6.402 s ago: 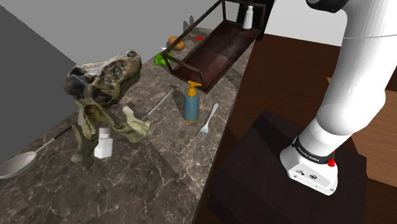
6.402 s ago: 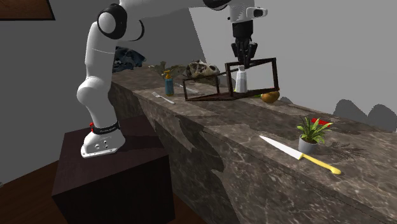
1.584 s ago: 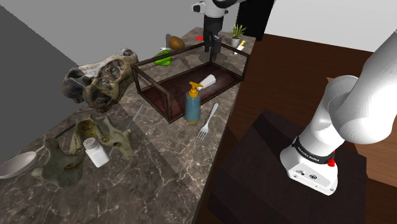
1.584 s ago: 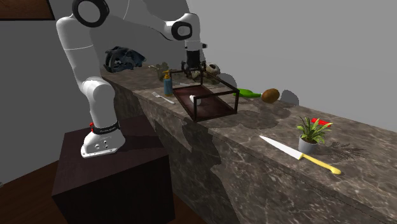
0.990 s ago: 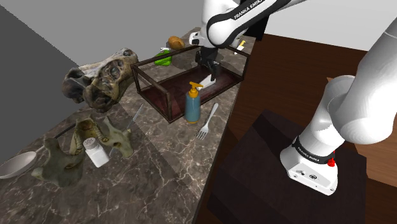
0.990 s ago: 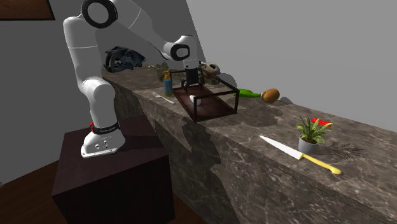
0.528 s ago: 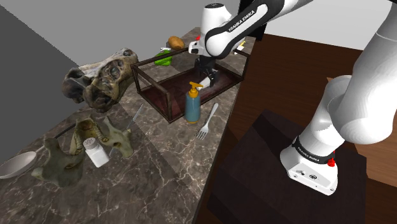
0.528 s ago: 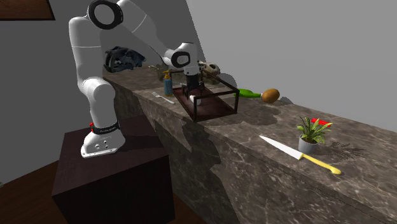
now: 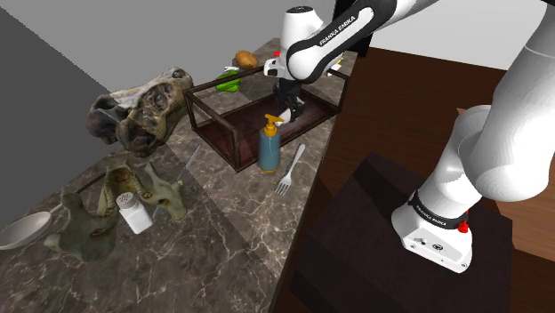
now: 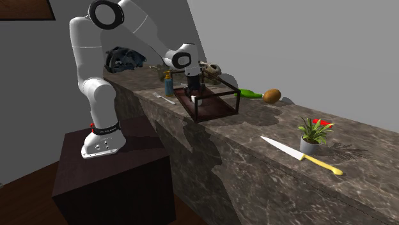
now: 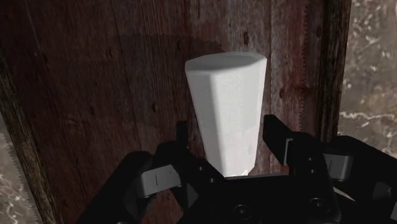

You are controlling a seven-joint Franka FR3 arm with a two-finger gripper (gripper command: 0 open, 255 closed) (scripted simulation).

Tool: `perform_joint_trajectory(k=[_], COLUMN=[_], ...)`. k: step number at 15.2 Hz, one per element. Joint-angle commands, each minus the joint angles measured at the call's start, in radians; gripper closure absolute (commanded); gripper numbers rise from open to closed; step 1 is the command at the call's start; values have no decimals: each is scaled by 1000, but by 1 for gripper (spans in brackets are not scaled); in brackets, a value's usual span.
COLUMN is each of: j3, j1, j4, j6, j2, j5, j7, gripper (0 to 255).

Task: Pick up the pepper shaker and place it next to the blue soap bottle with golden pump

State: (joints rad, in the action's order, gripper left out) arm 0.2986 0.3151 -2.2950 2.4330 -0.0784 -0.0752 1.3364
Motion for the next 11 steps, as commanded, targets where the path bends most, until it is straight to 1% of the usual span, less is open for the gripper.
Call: perform_joint_trajectory(k=[1,9,11], j3=[0,0,1], j1=[0,0,1], j4=[0,0,8], j6=[0,0,-26], j2=[0,0,19], j5=[0,0,-6], j7=[0,0,-3], gripper=[255,255,255])
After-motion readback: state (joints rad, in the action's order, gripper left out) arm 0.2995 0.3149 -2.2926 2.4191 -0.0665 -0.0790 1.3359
